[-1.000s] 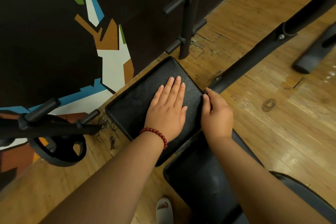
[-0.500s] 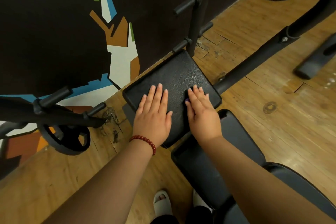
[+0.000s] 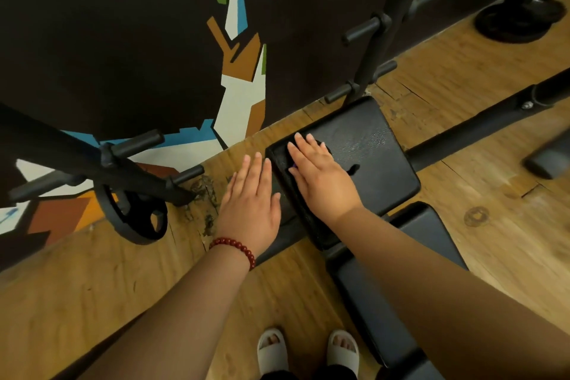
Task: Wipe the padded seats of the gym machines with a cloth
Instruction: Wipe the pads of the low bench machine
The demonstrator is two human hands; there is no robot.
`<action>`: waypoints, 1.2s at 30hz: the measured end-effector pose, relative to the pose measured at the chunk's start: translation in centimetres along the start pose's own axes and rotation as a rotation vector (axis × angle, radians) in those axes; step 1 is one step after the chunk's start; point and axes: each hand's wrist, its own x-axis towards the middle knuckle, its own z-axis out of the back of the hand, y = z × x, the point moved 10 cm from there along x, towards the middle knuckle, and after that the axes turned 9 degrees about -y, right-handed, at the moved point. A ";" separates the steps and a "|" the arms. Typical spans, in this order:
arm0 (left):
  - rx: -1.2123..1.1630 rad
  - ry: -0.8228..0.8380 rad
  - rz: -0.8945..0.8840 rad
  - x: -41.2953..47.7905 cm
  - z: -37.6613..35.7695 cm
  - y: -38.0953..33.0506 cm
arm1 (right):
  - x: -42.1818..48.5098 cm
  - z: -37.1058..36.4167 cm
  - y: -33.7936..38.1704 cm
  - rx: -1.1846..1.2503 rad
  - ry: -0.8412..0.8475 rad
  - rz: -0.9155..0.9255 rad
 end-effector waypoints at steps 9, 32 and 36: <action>-0.281 -0.092 0.005 0.2 2.8 -0.7 | -1.1 2.2 -1.9 0.178 -0.008 -0.073; -0.935 0.077 0.457 3.1 0.0 -2.8 | -3.6 1.7 -7.4 0.917 -0.055 -0.863; -1.147 0.231 0.499 2.2 -0.3 -2.6 | -3.5 2.6 -5.5 1.073 -0.052 -0.849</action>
